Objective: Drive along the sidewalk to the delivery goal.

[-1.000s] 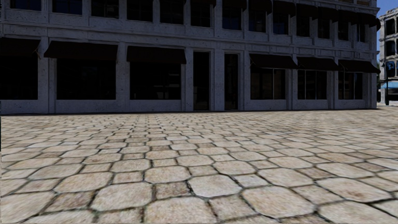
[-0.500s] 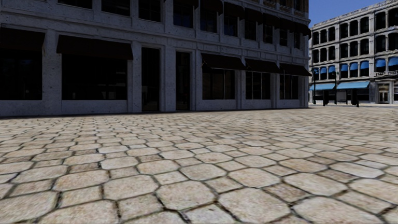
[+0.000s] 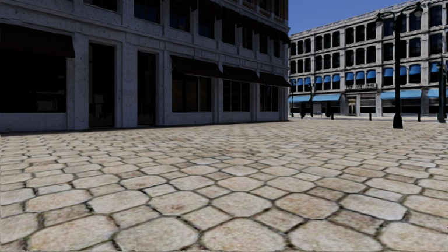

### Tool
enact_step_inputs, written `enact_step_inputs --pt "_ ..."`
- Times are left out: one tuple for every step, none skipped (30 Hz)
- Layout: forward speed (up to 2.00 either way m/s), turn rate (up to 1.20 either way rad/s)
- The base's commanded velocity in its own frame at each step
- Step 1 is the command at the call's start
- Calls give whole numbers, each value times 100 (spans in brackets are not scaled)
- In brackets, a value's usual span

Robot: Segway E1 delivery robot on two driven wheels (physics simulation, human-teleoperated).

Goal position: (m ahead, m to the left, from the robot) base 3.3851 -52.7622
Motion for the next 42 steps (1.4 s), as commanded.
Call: enact_step_inputs --pt "151 -59" --pt "151 -59" --pt "152 -59" --pt "152 -59" --pt "152 -59" --pt "152 -59" --pt "152 -59" --pt "153 -59" --pt "153 -59" --pt "153 -59" --pt "153 -59" --pt "153 -59" --pt "154 -59" --pt "154 -59" --pt "154 -59" --pt "154 -59" --pt "154 -59" --pt "155 -59" --pt "155 -59" --pt "155 -59" --pt "156 -59" --pt "156 -59" --pt "156 -59" --pt "157 -59" --pt "157 -59" --pt "157 -59" --pt "157 -59" --pt "157 -59" --pt "157 -59" --pt "157 -59" --pt "157 -59" --pt "157 -59" --pt "157 -57" --pt "157 -45" --pt "157 -45" --pt "166 -21" --pt "200 0" --pt "200 0" --pt "200 0" --pt "200 0" --pt "200 0" --pt "200 0"
